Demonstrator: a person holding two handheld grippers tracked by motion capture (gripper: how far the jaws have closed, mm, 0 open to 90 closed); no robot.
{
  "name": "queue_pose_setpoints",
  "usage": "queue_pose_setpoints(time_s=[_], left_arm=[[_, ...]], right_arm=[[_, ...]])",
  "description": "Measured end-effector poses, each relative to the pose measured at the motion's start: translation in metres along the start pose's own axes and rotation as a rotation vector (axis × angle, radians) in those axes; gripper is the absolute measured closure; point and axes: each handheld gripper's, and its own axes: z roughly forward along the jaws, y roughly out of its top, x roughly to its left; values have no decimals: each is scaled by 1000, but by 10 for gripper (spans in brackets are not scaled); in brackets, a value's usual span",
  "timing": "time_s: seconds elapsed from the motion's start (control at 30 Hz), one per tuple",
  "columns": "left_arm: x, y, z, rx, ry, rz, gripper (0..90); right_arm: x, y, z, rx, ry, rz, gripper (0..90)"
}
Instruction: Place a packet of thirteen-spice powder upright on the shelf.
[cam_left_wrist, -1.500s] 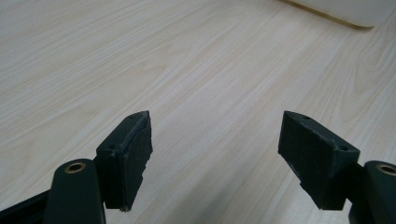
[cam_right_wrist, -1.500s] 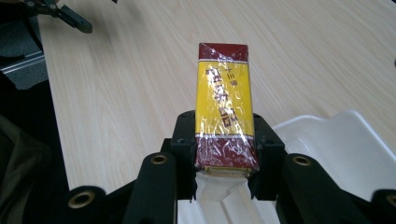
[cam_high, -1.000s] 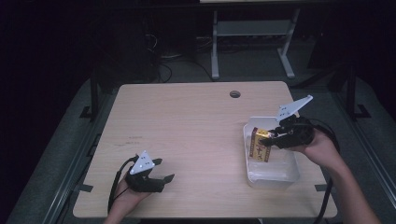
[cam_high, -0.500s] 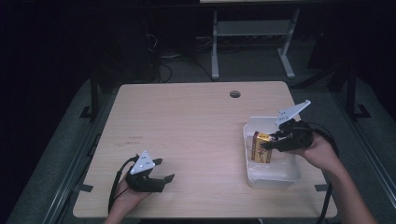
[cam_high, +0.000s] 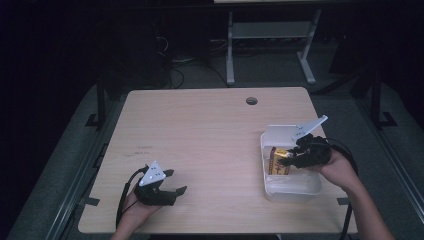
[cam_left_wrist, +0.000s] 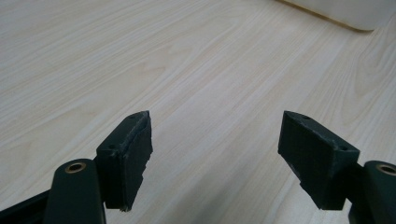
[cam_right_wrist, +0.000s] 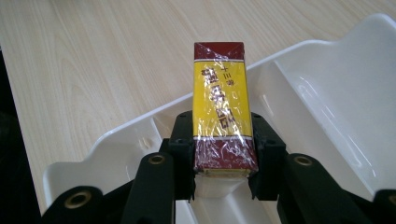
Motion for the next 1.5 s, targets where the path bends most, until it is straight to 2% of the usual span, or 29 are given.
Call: queue_pose_setpoints(time_s=[0.33,0.77,0.87,1.2,1.5], left_arm=[[-1,0,1,1,-5,-2,257],[-1,0,1,0,-7,-3,257],[1,1,1,-11,-7,-16,256],[0,1,1,-11,-9,-12,257],[0,2,2,-9,-10,-10,257]], right_arm=[[-4,-21,-3,-34,-5,52,643],[-3,-32,6,15,-17,71,600],[-3,-33,8,39,-31,64,595],[-3,-28,4,71,-102,37,590],[-1,-22,1,65,-132,15,585]])
